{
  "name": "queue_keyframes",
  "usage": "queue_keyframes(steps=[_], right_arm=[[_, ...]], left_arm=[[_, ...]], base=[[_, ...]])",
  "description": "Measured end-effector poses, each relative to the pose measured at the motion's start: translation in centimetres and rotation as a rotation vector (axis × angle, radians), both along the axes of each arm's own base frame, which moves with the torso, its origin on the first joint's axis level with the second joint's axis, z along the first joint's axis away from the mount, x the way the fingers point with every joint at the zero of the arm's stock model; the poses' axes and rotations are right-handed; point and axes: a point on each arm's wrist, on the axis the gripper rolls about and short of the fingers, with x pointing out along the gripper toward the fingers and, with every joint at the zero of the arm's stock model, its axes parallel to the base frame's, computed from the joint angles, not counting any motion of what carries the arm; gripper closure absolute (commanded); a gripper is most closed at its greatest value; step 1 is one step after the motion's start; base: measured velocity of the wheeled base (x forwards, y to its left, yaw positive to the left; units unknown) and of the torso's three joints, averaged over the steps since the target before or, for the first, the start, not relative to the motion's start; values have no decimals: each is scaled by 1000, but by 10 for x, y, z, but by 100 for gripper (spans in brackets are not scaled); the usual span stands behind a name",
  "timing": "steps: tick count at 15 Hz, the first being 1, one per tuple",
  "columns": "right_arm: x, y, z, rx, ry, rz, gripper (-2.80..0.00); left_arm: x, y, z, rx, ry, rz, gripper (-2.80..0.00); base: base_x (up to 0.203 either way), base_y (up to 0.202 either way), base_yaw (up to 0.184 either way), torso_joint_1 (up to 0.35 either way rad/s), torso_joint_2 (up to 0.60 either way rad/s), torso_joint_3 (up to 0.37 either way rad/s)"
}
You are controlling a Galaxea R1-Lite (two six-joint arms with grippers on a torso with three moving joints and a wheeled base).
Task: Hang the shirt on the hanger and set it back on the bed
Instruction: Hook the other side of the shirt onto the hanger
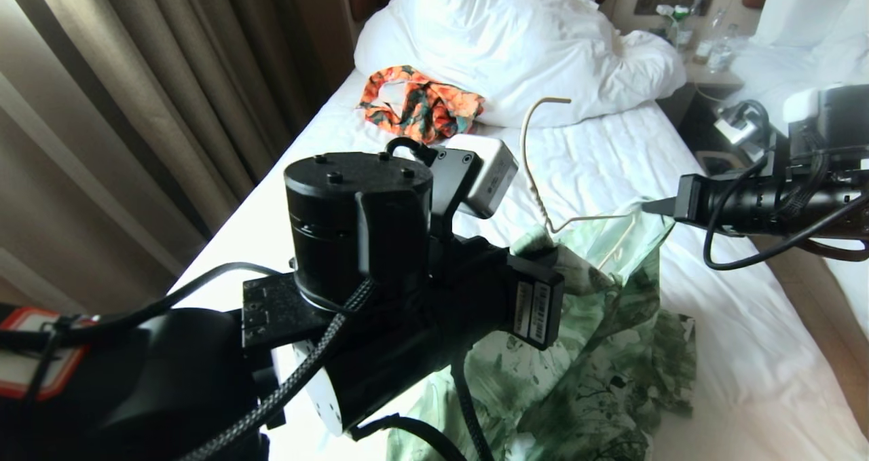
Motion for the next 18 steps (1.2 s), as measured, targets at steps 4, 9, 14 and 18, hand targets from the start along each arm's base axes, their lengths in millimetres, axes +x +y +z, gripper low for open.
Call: queue_keyframes(steps=[4,9,14,18], right_arm=[[-6,5,22,8,-76,22,0],[-16,26,44,-6,-164,107,0],[-42,45,68,-73,-314,234,0],[-80,59,89,-53,-358,332,0]], left_arm=[[-7,-2,-4,10,9,-23,0],[-13,-4,-7,8,28,-44,0],[-11,-8,-15,-16,72,-35,0],[2,-14,-18,-120,21,5,0]], base=[[0,0,0,0,0,0],[0,0,0,0,0,0],[0,0,0,0,0,0],[0,0,0,0,0,0]])
